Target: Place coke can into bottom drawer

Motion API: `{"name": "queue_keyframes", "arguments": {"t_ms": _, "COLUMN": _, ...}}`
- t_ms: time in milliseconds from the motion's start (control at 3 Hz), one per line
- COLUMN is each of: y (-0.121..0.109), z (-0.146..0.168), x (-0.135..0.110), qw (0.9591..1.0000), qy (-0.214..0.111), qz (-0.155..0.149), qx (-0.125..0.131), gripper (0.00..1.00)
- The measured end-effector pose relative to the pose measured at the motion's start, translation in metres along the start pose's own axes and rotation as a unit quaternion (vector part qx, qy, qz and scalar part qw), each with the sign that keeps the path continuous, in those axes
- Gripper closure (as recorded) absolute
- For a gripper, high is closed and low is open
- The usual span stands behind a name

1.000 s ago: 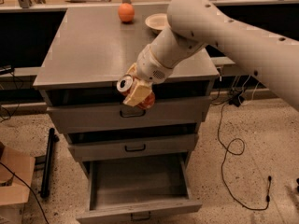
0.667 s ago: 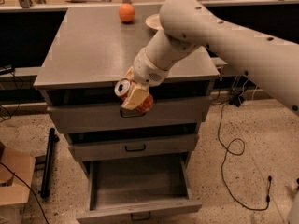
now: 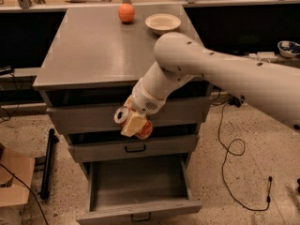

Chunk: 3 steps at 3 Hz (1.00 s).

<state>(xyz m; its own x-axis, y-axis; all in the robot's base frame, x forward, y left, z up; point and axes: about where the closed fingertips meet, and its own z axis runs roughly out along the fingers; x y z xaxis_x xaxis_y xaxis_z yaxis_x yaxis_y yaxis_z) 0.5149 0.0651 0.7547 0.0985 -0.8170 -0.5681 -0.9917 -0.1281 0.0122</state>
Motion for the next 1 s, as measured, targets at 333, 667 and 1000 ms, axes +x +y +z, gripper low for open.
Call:
{"name": "queue_keyframes", "arguments": {"t_ms": 333, "y": 0.028, "z": 0.048, "x": 0.031, "qw": 0.9991, "qy": -0.005, "qz": 0.043, "qx": 0.008, "gripper": 1.0}}
{"name": "queue_keyframes", "arguments": {"t_ms": 667, "y": 0.034, "z": 0.077, "x": 0.056, "qw": 0.9974, "qy": -0.007, "qz": 0.069, "qx": 0.021, "gripper": 1.0}}
{"name": "queue_keyframes", "arguments": {"t_ms": 1000, "y": 0.031, "z": 0.101, "x": 0.086, "qw": 0.996, "qy": -0.018, "qz": 0.082, "qx": 0.031, "gripper": 1.0}}
